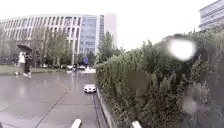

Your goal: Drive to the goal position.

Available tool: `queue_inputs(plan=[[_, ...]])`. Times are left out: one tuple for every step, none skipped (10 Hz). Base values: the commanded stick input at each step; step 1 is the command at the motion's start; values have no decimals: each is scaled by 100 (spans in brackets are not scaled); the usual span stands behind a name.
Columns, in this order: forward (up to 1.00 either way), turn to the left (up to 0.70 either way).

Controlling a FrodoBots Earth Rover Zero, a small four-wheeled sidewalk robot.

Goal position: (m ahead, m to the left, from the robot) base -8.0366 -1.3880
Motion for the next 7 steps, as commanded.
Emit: queue_inputs(plan=[[5,0],[4,0],[4,0],[5,0],[4,0],[5,0],[5,0]])
